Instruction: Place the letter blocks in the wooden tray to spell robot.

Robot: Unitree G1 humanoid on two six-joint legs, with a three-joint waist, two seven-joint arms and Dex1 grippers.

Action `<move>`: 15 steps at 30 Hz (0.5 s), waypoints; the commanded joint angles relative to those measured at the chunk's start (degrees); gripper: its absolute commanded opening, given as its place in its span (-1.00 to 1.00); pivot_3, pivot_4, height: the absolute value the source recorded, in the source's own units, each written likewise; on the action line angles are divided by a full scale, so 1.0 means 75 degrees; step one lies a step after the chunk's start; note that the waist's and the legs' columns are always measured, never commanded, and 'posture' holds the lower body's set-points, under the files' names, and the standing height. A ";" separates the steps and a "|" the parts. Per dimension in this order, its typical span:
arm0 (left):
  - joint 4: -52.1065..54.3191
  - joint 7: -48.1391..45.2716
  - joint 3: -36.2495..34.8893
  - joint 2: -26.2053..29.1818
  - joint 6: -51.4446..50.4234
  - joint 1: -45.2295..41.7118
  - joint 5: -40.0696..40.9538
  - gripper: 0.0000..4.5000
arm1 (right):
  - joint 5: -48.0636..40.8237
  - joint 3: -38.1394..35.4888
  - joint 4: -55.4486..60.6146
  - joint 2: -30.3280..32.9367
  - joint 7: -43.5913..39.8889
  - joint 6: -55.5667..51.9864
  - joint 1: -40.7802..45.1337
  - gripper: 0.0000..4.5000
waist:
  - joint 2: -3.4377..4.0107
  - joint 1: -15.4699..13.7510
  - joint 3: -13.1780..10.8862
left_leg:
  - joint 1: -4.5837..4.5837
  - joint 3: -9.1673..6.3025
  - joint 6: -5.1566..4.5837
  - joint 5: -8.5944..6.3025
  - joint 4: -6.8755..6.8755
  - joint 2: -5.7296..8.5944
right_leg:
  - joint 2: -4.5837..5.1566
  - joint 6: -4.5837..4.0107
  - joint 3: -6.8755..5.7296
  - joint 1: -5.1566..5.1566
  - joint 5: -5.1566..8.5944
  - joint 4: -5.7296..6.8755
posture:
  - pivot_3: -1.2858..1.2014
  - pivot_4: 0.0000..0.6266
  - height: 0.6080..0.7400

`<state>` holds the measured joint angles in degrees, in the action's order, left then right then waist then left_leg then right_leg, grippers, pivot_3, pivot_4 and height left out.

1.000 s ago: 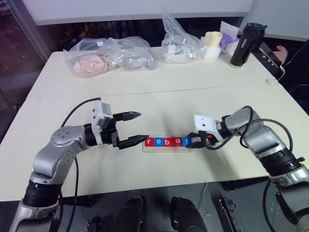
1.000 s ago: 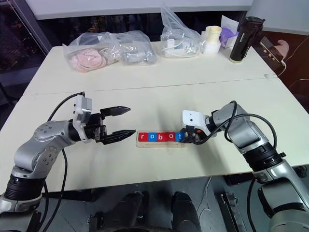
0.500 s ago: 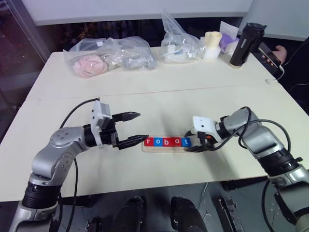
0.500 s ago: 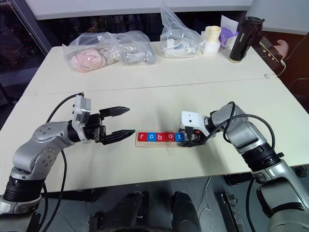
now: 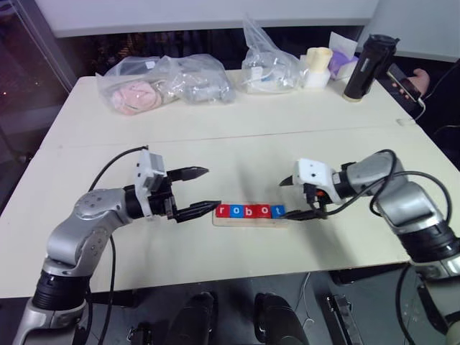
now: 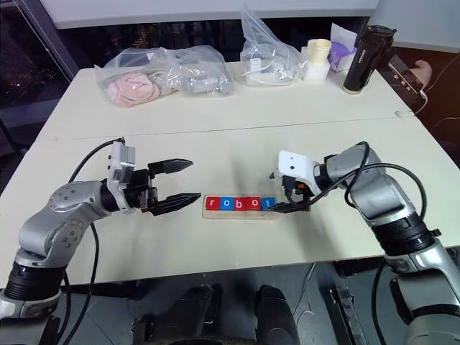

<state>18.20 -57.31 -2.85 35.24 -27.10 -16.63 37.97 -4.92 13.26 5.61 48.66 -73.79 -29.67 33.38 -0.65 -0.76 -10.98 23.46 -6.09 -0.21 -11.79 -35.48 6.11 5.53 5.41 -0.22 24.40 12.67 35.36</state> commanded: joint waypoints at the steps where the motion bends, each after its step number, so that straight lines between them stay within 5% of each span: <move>1: 0.0161 -0.0049 -0.0116 0.0051 0.0056 -0.0110 0.0079 1.00 | -0.0104 -0.0178 0.0394 0.0131 0.0184 -0.0057 -0.0300 0.98 | 0.0000 0.0006 0.0000 | 0.0000 0.0000 0.0000 0.0000 0.0000 0.0000 | 0.0000 -0.0001 0.0000 0.0000 0.0000 0.0000 | 0.03 -0.52 1.00; 15: 0.0123 -0.0125 -0.0104 0.0060 0.0041 -0.0208 0.0069 1.00 | 0.0141 0.0120 -0.0259 -0.0319 0.0861 0.0288 -0.0443 0.98 | 0.0001 0.0011 0.0000 | 0.0000 0.0001 0.0000 0.0001 -0.0003 0.0000 | -0.0001 -0.0001 0.0000 0.0001 0.0000 0.0002 | 0.03 -0.52 1.00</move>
<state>17.85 -58.28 -2.75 35.36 -27.09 -18.26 37.96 -4.33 14.48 3.52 46.24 -67.75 -28.77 29.08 -0.65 -0.68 -10.98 23.46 -6.08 -0.21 -11.78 -35.50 6.11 5.53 5.40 -0.21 24.41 12.67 35.38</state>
